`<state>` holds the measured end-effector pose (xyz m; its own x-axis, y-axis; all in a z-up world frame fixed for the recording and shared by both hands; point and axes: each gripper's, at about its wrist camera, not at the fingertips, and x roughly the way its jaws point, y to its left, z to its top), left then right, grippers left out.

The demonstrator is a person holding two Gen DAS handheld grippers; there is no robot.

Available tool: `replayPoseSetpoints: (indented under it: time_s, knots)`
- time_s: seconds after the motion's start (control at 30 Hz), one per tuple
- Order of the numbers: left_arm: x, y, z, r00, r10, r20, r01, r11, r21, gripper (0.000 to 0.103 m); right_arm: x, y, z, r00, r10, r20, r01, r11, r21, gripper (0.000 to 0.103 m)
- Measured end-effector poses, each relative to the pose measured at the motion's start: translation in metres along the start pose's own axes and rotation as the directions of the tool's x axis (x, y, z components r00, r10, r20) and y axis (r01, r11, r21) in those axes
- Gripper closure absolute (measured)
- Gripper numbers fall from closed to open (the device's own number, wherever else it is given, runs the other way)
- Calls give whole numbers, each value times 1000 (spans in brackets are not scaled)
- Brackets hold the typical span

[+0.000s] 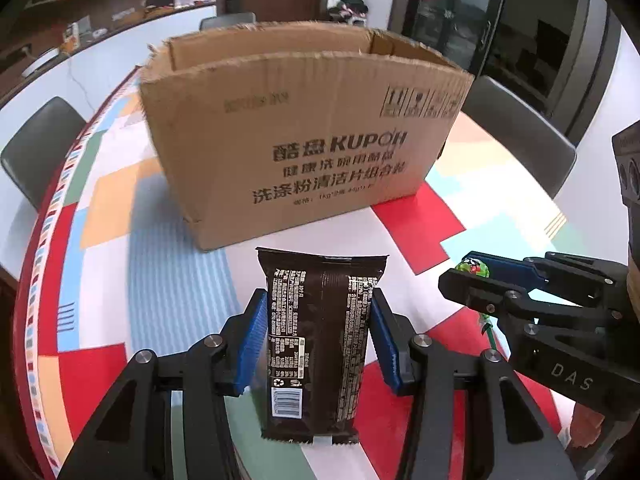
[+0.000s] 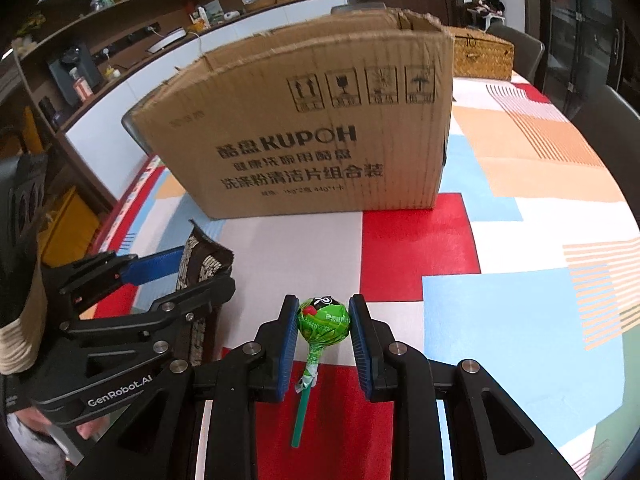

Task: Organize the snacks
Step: 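Carry the chocolate bar and green lollipop up over the cardboard box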

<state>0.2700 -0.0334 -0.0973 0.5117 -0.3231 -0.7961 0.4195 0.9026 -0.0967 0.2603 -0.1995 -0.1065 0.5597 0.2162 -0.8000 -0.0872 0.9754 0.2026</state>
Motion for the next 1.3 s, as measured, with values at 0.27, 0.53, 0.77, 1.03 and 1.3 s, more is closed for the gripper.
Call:
replayPoseSetpoints:
  time_s: [0.27, 0.53, 0.77, 1.03, 1.3]
  knots:
    - [-32, -3, -5, 997, 18, 70, -15, 999, -37, 55, -29, 8, -1, 998, 4, 57, -2, 1000, -27, 76]
    - [-61, -5, 0, 989, 38, 143, -31, 998, -56, 55, -52, 17, 4, 993, 12, 116, -7, 999, -47, 76]
    - [-86, -7, 15, 975, 57, 216, -45, 997, -58, 55, -67, 21, 16, 986, 19, 167, -9, 998, -57, 76]
    - [-106, -11, 40, 954, 68, 293, -58, 997, -44, 55, -88, 20, 39, 970, 21, 241, -5, 998, -69, 76]
    - [-117, -6, 69, 936, 80, 343, -69, 997, -47, 55, -104, 22, 68, 953, 17, 302, 11, 996, -91, 76]
